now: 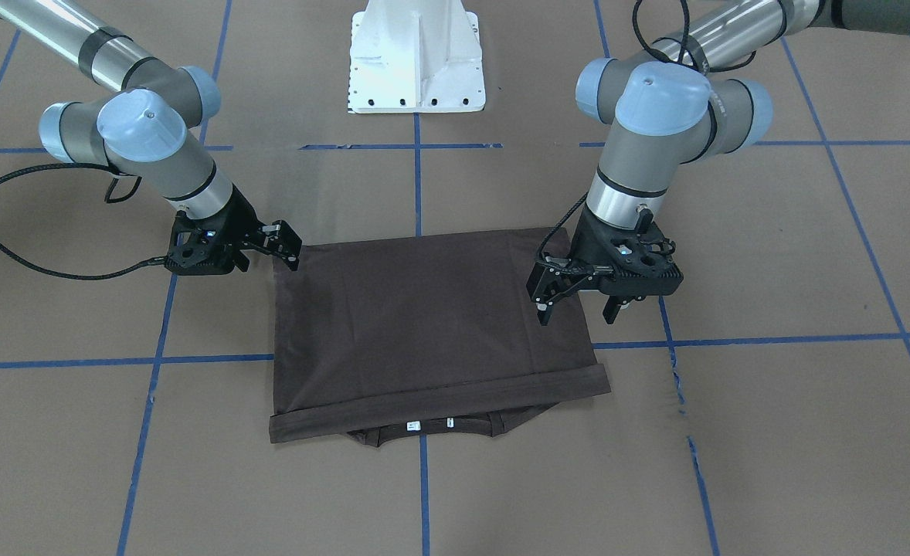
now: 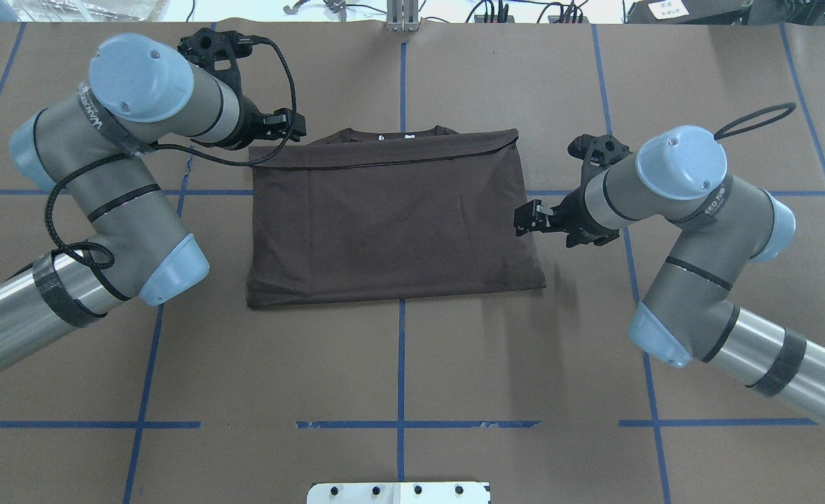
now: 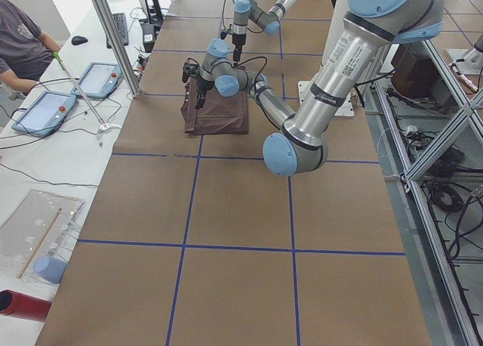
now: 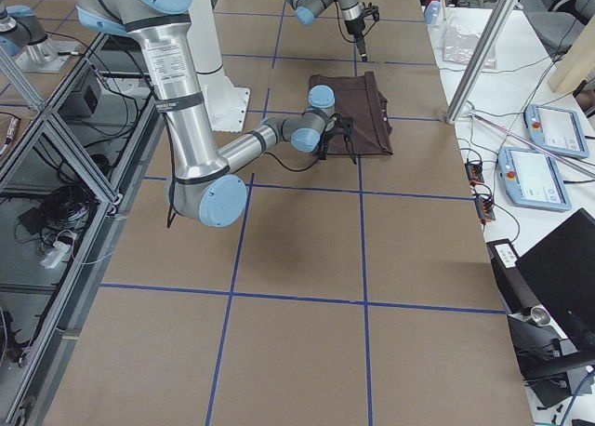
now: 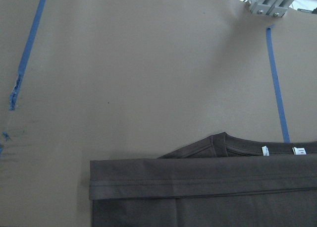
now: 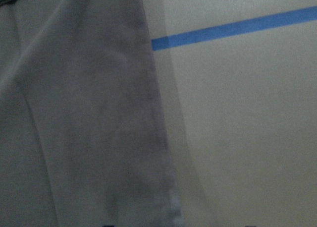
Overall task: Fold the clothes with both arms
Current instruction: 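Grasp the folded shirt's side edge with the right gripper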
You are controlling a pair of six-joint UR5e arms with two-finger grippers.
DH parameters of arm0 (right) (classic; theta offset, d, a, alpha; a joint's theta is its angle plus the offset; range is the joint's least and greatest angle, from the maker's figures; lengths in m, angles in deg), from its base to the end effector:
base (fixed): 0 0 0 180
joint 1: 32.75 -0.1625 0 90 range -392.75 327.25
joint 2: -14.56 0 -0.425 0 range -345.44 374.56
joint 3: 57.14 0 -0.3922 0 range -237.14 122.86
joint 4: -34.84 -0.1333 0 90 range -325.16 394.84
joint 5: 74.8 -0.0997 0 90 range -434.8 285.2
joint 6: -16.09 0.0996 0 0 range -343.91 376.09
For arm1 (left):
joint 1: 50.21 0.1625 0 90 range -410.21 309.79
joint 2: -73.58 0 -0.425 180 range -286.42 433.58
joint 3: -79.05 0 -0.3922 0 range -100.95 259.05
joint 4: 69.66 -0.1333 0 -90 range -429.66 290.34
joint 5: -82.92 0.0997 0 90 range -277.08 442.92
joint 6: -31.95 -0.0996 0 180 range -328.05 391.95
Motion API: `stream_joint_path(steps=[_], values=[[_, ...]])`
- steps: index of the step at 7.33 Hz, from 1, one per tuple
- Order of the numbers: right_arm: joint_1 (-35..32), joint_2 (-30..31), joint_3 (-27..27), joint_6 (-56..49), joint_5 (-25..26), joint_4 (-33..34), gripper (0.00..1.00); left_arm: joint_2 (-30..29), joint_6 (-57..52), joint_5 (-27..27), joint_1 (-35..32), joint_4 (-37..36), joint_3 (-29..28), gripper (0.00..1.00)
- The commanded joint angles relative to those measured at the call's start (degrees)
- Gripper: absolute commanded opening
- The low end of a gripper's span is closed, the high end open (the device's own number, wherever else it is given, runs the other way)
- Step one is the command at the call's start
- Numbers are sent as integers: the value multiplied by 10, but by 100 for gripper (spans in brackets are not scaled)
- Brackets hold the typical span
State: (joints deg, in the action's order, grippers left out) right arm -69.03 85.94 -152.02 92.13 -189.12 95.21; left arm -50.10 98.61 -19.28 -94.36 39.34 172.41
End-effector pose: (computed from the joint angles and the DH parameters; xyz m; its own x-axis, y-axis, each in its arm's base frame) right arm -0.4515 -0.4459 0.3836 0.5354 0.1203 0.8360 -0.1489 0.9877 -0.0468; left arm 0.4134 -0.5578 0.2516 0.5879 -0.0310 -0.8083 0.3508 0.9102 0.2202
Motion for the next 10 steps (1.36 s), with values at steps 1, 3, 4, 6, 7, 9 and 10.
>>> stream_joint_path(steps=[1,3,4,6,7,9,10], values=[[16,-3,1,0,1,0,52,3,-1,0,-1,0,2,100],[16,0,-4,-7,-5,-1,0,4,-1,-1,-1,0,2,100],[15,-1,-6,-8,-8,0,0,5,-2,-2,-1,1,1,100],[13,13,-28,-8,-9,0,0,5,-1,-2,-1,3,-3,100],[23,42,-50,-7,-9,0,0,5,-1,-2,0,5,-3,100],[111,192,-199,3,3,0,0,5,0,-2,1,5,-3,100],[173,262,-264,18,5,0,0,5,1,-2,1,5,-1,100]])
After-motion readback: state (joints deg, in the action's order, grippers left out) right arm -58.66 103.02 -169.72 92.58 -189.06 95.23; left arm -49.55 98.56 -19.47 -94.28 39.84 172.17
